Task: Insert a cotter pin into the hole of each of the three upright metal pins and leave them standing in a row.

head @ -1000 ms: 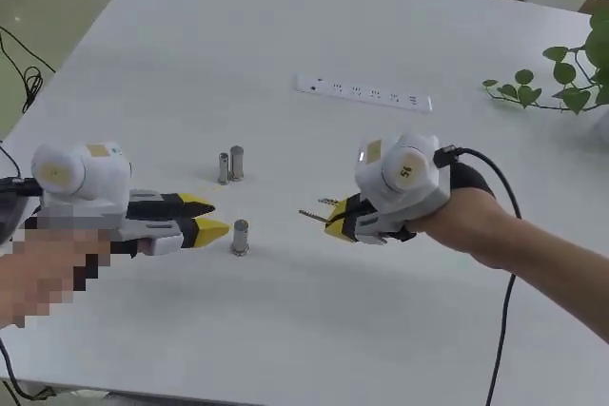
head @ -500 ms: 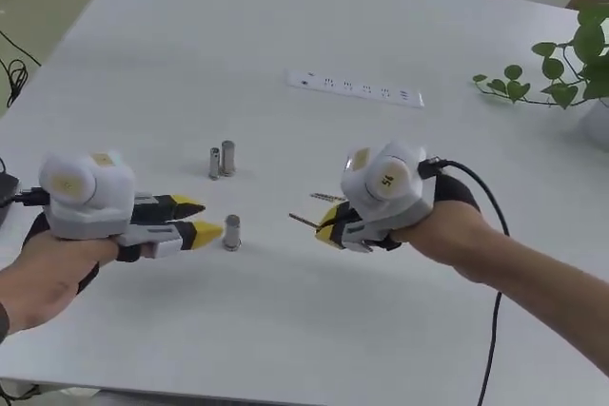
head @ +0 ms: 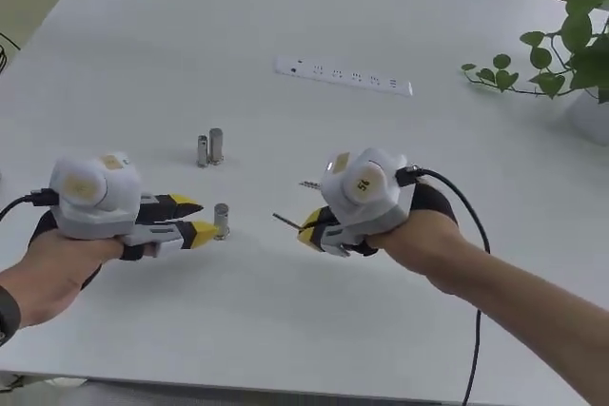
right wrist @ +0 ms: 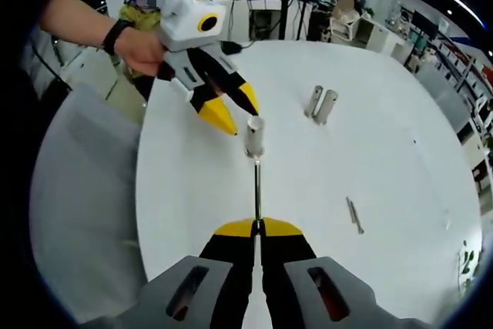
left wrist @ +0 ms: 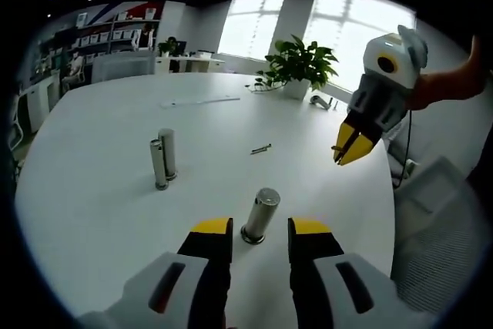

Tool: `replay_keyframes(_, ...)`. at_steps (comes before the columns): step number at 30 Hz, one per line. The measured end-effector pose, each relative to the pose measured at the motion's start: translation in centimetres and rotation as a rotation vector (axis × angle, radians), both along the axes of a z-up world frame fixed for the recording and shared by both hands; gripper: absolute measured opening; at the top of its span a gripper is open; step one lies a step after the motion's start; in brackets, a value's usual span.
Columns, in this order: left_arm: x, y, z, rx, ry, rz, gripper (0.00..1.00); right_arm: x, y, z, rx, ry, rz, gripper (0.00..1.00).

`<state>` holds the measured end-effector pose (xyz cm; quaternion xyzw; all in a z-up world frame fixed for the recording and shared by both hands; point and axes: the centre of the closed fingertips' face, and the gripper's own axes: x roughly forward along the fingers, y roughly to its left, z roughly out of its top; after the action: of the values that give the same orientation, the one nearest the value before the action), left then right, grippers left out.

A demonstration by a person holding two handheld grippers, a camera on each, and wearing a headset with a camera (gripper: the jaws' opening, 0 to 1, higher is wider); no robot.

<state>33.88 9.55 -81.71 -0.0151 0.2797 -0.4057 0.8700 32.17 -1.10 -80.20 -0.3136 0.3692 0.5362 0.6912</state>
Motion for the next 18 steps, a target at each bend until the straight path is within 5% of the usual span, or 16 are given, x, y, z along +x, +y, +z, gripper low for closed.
replay_keyframes(18, 0.3, -1.2, -1.2, 0.010, -0.003, -0.027, 0.22, -0.7, 1.1, -1.7, -0.015, 0.035, -0.040, 0.02)
